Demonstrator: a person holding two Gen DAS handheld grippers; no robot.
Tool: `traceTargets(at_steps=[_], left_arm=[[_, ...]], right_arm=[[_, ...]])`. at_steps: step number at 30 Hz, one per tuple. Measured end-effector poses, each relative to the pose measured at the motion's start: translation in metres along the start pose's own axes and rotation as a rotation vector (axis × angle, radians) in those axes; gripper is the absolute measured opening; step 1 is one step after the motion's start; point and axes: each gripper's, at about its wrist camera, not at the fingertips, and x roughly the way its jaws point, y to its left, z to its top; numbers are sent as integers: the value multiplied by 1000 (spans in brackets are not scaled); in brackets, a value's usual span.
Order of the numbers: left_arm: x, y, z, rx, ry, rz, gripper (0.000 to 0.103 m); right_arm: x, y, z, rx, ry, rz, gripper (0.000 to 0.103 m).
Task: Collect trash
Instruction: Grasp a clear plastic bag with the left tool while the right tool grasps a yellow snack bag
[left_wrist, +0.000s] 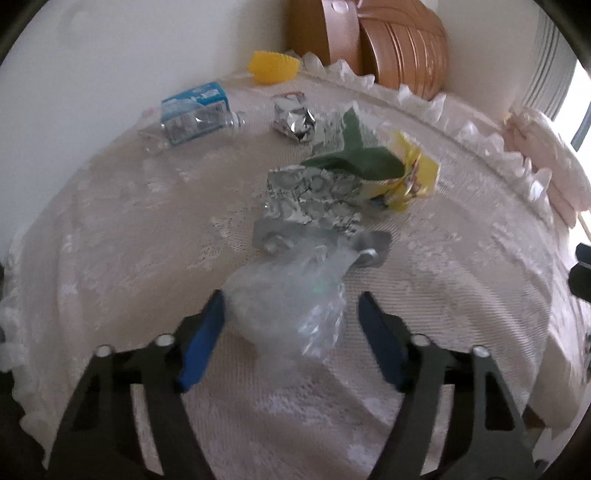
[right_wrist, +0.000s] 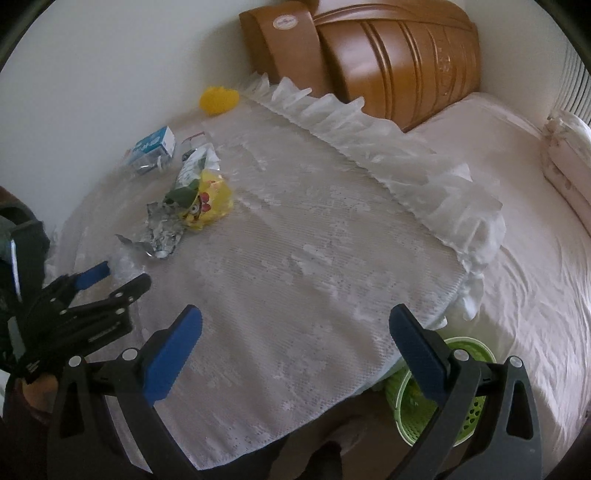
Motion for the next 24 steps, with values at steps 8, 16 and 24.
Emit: traceTargets(at_steps=[8, 16, 24], left_arm=[[-17, 17, -3, -88, -27, -74, 44], [-46, 35, -22, -165, -35, -60, 44], [-55, 61, -39, -238, -25, -32, 44]], right_arm=[[8, 22, 3, -22, 8, 46, 101], [22, 59, 10, -76, 7, 111, 101], [59, 72, 56, -153, -31, 48, 100]])
